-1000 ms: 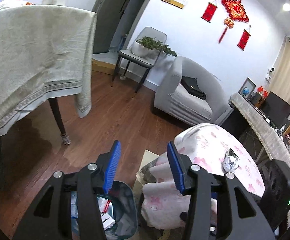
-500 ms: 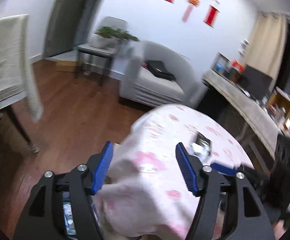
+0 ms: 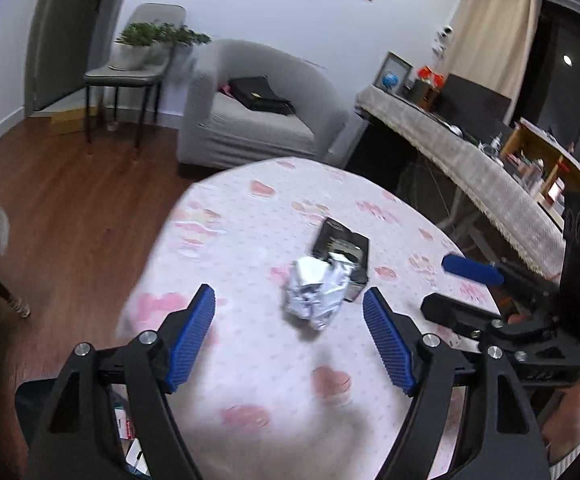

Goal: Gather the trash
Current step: 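Grasp the crumpled foil with the left gripper while the right gripper grasps the black snack bag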

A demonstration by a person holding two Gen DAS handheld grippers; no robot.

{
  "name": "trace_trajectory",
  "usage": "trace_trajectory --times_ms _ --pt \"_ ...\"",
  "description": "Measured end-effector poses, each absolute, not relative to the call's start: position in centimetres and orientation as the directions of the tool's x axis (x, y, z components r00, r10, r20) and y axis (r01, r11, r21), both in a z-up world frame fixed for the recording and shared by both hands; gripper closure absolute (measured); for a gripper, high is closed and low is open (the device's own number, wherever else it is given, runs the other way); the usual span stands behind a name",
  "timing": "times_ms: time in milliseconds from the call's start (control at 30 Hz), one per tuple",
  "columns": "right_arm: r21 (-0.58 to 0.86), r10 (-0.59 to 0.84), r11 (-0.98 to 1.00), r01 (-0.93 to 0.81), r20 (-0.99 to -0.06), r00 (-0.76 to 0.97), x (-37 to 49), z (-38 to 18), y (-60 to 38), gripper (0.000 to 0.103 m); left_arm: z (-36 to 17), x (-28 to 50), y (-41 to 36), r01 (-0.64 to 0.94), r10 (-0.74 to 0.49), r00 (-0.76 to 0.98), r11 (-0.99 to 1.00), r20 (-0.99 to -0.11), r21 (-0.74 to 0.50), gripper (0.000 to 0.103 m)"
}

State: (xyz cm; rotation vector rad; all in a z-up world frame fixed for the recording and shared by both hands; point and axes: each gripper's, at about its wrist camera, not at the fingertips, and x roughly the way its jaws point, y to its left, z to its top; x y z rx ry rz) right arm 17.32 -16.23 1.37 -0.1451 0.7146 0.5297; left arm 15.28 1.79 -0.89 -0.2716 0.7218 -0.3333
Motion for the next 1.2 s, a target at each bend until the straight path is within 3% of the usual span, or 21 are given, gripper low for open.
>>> trace_trajectory --times_ms 200,267,400,433,467,1200 --pt "0.004 0.396 0.832 -0.555 -0.706 0.587 19.5 0.8 -17.1 0.018 -2.3 17.2 0.0 0.213 -0.414 0.657 0.904 -0.630 -0.371 0.023" --pt "-0.004 0.397 0.820 -0.572 -0.717 0.573 19.9 0.5 -17.2 0.010 -2.8 17.7 -0.4 0.222 -0.416 0.640 0.905 -0.646 -0.362 0.027" --pt "-0.048 0.385 0.778 -0.626 -0.751 0.536 20.5 -0.6 -16.4 0.010 -3.7 18.7 -0.2 0.221 -0.460 0.598 0.882 -0.656 -0.417 0.041" --pt "-0.044 0.388 0.773 -0.633 -0.756 0.528 20.8 -0.8 -16.3 0.010 -3.8 19.0 0.0 0.220 -0.475 0.587 0.873 -0.656 -0.435 0.056" --pt "-0.035 0.395 0.768 -0.640 -0.760 0.516 21.1 -1.0 -16.0 0.010 -3.8 19.1 0.1 0.225 -0.488 0.581 0.866 -0.652 -0.447 0.059" --pt "-0.028 0.375 0.745 -0.666 -0.808 0.454 26.4 -3.3 -12.0 0.010 -2.2 19.5 5.1 0.185 -0.471 0.641 0.861 -0.606 -0.474 0.059"
